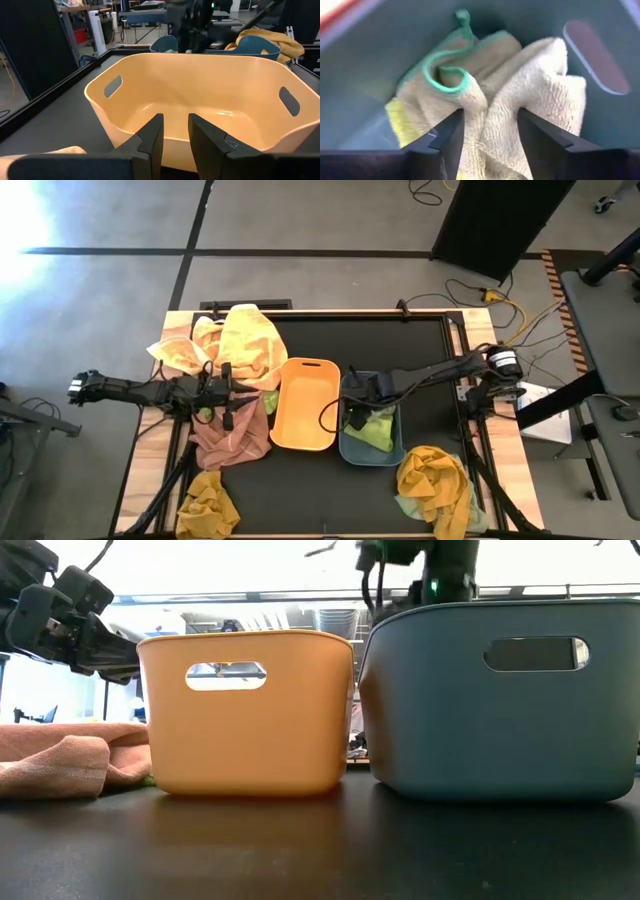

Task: Sort towels by color in basket
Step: Put the top white towel into the blue bin, then put the orange towel into the orange bin

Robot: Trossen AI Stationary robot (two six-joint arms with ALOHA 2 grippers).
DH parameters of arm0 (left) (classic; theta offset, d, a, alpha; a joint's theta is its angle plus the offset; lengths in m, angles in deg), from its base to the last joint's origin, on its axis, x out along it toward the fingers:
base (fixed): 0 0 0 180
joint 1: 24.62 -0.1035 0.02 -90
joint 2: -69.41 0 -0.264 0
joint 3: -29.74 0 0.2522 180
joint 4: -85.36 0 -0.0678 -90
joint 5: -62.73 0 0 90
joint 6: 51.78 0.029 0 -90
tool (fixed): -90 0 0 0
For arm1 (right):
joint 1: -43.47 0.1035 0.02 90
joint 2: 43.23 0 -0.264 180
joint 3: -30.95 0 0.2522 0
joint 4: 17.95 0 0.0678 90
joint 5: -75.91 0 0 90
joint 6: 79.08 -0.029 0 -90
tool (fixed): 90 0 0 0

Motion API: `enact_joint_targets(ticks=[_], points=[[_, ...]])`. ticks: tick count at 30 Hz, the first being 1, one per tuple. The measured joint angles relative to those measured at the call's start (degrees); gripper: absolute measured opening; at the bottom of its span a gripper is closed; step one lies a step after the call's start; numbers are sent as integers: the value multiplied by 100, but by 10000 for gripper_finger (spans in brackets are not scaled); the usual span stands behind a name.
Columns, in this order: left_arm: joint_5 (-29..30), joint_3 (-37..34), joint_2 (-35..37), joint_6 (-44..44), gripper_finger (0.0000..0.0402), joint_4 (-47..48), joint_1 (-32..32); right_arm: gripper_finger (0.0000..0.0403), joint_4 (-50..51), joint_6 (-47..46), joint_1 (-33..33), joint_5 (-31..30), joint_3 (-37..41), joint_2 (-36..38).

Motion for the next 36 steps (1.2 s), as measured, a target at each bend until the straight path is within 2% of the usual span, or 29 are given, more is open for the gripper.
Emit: enact_joint_targets(ticks=[3, 9, 16, 20, 22, 26, 30, 33, 36], points=[[0, 0, 1, 0, 75, 0, -1, 189, 17, 130, 122, -105, -147, 196], [0, 0, -22, -2, 75, 2, -2, 199, 0, -13, 818, -1089, -259, 696], [0, 0, -28, 0, 75, 0, -1, 179, -256, -647, 2458, -1689, -259, 1072], [0, 0, -33, 0, 75, 0, -2, 165, -617, -1154, 3332, -1742, -384, 1092], [0, 0, -33, 0, 75, 0, 0, 158, -660, -1681, 3690, -1545, -496, 1075], [0, 0, -33, 0, 75, 0, -1, 148, -633, -3195, 4326, -676, -539, 951], [0, 0, -33, 0, 75, 0, 0, 141, -291, -4621, 4891, -83, -516, 703], [0, 0, -33, 0, 75, 0, 0, 134, 124, -5763, 5100, 747, -441, 440], [0, 0, -39, 0, 75, 2, 0, 127, 475, -6257, 5186, 1584, -288, 158]])
